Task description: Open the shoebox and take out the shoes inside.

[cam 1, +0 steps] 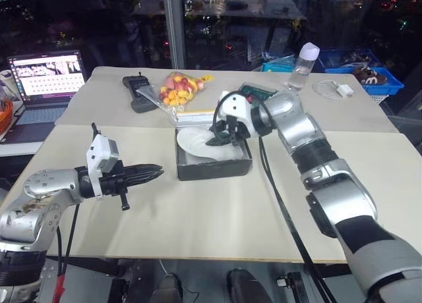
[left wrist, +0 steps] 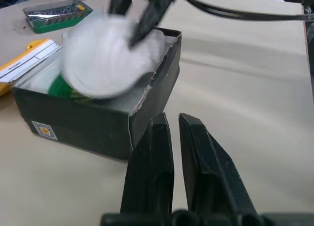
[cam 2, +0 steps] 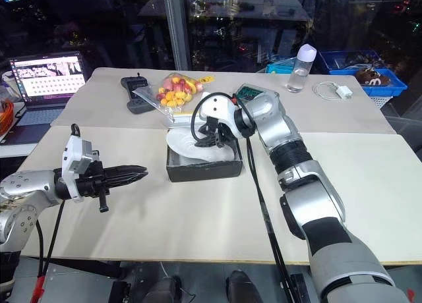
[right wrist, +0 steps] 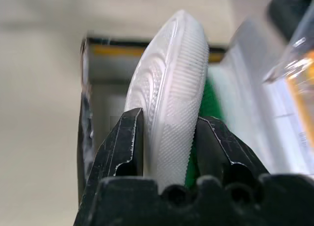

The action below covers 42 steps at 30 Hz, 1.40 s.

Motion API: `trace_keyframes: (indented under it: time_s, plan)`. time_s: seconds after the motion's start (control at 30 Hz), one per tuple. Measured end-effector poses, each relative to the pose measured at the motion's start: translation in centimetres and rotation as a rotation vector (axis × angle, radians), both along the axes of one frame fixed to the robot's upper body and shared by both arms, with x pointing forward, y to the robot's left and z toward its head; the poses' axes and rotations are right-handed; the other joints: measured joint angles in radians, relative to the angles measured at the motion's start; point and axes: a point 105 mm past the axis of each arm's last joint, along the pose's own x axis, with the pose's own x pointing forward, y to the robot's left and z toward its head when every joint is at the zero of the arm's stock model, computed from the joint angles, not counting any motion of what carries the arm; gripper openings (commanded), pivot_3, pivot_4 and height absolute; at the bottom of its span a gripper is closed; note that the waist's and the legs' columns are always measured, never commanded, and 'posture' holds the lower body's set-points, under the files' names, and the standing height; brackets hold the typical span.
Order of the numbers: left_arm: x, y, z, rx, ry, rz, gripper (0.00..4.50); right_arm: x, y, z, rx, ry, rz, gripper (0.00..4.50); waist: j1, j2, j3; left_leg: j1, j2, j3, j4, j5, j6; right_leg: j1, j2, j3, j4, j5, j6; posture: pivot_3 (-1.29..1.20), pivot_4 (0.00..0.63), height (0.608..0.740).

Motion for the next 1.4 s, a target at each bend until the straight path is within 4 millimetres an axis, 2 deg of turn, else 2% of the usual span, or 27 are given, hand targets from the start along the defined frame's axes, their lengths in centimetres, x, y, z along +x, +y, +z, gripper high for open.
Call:
trace_keyframes:
  time_s: [0.27, 0.37, 0.47, 0.6, 0.7, 1.23, 1.33, 1.4]
  plan:
    - [0.2, 0.0, 0.0, 0.002, -0.005, 0.01, 0.42, -0.5, -0.8, 3.2, 0.131, 0.008, -0.041, 1.78, 0.003, 0.0, 0.0, 0.0, 0.0, 0.0, 0.0, 0.0, 0.0, 0.0, 0.0, 0.0, 0.0, 0.0, 0.0, 0.0, 0.15, 0.703]
    - [0.4, -0.1, 0.1, 0.006, -0.012, 0.012, 0.42, -0.5, -1.1, 3.6, 0.155, 0.011, -0.067, 1.78, 0.003, 0.0, 0.0, 0.0, 0.0, 0.0, 0.0, 0.0, 0.0, 0.0, 0.0, 0.0, 0.0, 0.0, 0.0, 0.0, 0.15, 0.703]
    - [0.5, -0.2, 0.1, 0.007, -0.014, 0.01, 0.42, -0.6, -1.8, 2.4, 0.13, 0.03, -0.087, 1.78, 0.003, 0.0, 0.0, 0.0, 0.0, 0.0, 0.0, 0.0, 0.0, 0.001, 0.0, 0.0, 0.0, 0.0, 0.0, 0.0, 0.15, 0.703]
    - [0.5, -0.3, -0.1, 0.006, -0.01, 0.01, 0.42, -0.3, -1.8, -1.0, 0.078, 0.125, -0.125, 1.78, -0.001, 0.0, 0.0, 0.0, 0.0, 0.0, 0.0, 0.0, 0.0, -0.001, 0.0, 0.0, 0.0, 0.0, 0.0, 0.0, 0.15, 0.703]
    - [0.6, -0.3, -0.1, 0.005, -0.011, 0.009, 0.42, -0.1, -1.8, -2.0, 0.068, 0.174, -0.152, 1.78, 0.0, 0.0, 0.0, 0.0, 0.0, 0.0, 0.0, 0.0, 0.0, -0.001, 0.0, 0.0, 0.0, 0.0, 0.0, 0.0, 0.15, 0.703]
    - [0.5, -0.4, -0.4, 0.005, -0.004, 0.024, 0.42, 0.0, -1.3, -3.0, 0.092, 0.299, -0.158, 1.78, -0.006, 0.0, 0.0, 0.003, 0.0, 0.0, 0.0, 0.0, 0.0, 0.001, 0.001, 0.001, 0.003, -0.002, 0.003, 0.0, 0.15, 0.703]
    - [0.5, -0.3, -0.4, 0.005, -0.002, 0.026, 0.42, 0.1, -1.4, -2.9, 0.093, 0.305, -0.169, 2.46, -0.006, 0.0, 0.0, 0.003, 0.0, 0.0, 0.0, 0.0, 0.0, 0.001, 0.001, 0.001, 0.004, -0.002, 0.003, 0.0, 0.15, 0.703]
    - [0.4, -0.3, -0.6, 0.005, 0.005, 0.03, 0.42, 0.1, -1.5, -2.9, 0.095, 0.308, -0.173, 3.18, -0.006, 0.0, 0.0, 0.003, 0.0, 0.0, 0.0, 0.0, 0.0, 0.001, 0.001, 0.001, 0.004, -0.003, 0.003, 0.0, 0.15, 0.703]
